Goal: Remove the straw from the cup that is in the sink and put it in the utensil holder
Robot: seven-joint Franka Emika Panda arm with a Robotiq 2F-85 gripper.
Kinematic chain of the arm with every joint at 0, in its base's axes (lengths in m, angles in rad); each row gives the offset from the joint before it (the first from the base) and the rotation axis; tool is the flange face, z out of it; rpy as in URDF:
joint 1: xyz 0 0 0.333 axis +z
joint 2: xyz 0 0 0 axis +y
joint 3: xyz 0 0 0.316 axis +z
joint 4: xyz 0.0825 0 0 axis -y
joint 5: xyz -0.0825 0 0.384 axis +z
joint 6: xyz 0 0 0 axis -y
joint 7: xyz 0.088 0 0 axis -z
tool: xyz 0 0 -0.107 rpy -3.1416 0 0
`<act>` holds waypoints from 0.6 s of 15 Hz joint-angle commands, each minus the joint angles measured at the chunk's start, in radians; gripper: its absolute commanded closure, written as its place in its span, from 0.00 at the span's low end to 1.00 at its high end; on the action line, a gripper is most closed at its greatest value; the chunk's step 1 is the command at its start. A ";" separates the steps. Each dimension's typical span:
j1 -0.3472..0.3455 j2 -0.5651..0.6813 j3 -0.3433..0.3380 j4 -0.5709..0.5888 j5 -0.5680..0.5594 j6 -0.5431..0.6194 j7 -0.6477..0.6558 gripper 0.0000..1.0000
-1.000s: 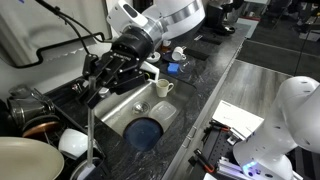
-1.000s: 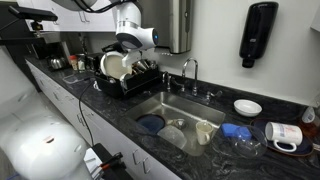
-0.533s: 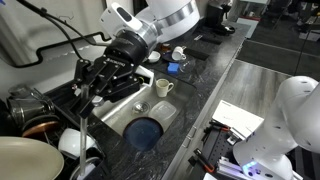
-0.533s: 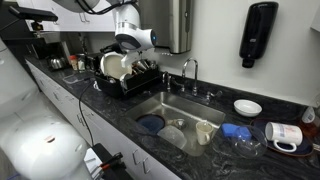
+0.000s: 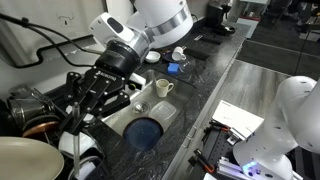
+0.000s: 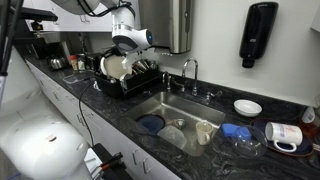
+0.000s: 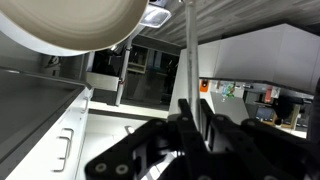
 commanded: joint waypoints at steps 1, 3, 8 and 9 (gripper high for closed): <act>0.012 0.051 0.010 0.044 -0.061 0.056 -0.030 0.97; 0.014 0.063 0.008 0.051 -0.094 0.059 -0.019 0.97; 0.017 0.109 0.005 0.076 -0.202 0.004 0.046 0.97; 0.020 0.119 0.006 0.082 -0.223 -0.008 0.064 0.97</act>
